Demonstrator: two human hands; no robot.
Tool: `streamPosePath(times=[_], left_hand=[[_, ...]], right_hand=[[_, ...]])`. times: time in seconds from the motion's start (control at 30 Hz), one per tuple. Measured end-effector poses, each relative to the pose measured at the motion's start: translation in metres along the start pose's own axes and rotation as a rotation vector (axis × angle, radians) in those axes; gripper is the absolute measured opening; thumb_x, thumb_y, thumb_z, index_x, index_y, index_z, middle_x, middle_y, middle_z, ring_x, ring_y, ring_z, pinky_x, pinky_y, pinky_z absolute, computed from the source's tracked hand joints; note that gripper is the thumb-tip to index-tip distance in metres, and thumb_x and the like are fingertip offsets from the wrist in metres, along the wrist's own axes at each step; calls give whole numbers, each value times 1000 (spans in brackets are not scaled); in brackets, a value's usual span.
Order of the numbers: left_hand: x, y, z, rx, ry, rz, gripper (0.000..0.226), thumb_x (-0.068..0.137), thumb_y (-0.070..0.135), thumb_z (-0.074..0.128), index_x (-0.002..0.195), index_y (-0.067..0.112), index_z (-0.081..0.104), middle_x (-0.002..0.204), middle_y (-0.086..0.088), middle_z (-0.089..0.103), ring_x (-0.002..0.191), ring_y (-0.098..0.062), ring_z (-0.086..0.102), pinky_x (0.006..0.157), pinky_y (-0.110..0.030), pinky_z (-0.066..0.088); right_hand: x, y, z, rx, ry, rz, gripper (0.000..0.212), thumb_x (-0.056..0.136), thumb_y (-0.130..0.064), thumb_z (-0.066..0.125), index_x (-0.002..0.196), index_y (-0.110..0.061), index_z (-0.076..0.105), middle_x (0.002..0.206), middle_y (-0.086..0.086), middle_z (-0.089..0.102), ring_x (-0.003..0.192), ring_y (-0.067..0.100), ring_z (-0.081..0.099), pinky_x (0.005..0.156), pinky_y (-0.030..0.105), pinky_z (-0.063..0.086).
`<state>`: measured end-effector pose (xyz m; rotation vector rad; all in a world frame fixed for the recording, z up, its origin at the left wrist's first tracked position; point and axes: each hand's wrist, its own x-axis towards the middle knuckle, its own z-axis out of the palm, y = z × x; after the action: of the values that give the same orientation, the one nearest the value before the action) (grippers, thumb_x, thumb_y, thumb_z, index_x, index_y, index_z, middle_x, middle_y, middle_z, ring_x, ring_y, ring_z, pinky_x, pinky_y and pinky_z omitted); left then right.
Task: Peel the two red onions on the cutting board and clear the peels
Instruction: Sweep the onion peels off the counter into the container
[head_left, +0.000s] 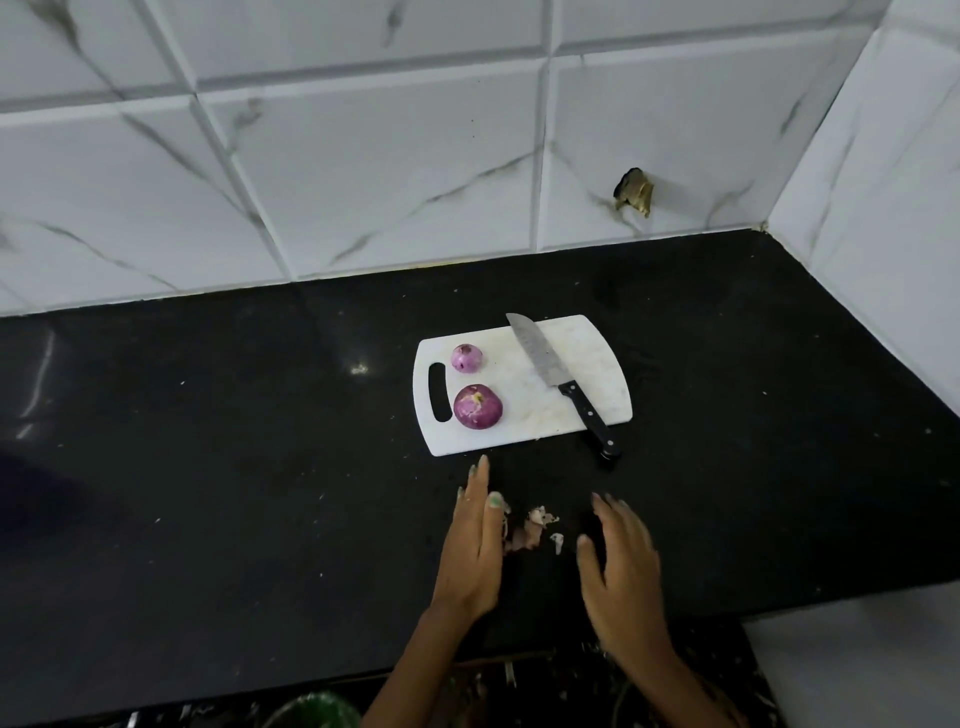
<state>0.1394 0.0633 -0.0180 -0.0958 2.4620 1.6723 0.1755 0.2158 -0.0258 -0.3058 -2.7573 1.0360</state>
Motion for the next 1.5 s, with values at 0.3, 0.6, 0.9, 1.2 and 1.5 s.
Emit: streamPosePath(times=[0.3,0.6,0.9,1.2,1.5], left_hand=[[-3,12,22,-61,-219,64,69,84,67,23,146,37,19,154,12,26,139,4,23,114,-17,18],[-14,2,-24,-542,314,-63,70,94,64,15,128,20,58,127,3,63,114,-5,60,100,-23,40],[-28,12,-10,-855,343,-341,63,101,52,17,121,13,63,119,-2,67,111,-14,61,92,-26,44],[-48,22,-7,-801,286,-475,41,102,24,34,90,9,70,91,-7,72,85,-20,67,76,-28,51],[-89,5,37,-800,-697,-901,48,92,24,32,114,1,69,125,-15,63,113,-26,63,98,-33,47]], right_hand=[[0,-29,41,-421,-239,-214,67,80,-39,35,137,-3,43,139,20,46,132,34,40,109,42,16],[13,-21,16,-112,-82,-89,54,96,-40,34,143,-12,34,149,6,35,141,18,21,111,24,11],[7,-36,42,-422,-229,-444,39,86,-30,46,103,-4,70,105,12,69,103,28,64,89,36,53],[-1,-14,2,5,-206,-411,24,90,-18,49,89,-6,70,91,4,66,88,16,61,82,14,41],[26,-16,-16,-154,-353,-282,42,84,2,47,124,-6,58,128,8,53,118,28,44,102,36,36]])
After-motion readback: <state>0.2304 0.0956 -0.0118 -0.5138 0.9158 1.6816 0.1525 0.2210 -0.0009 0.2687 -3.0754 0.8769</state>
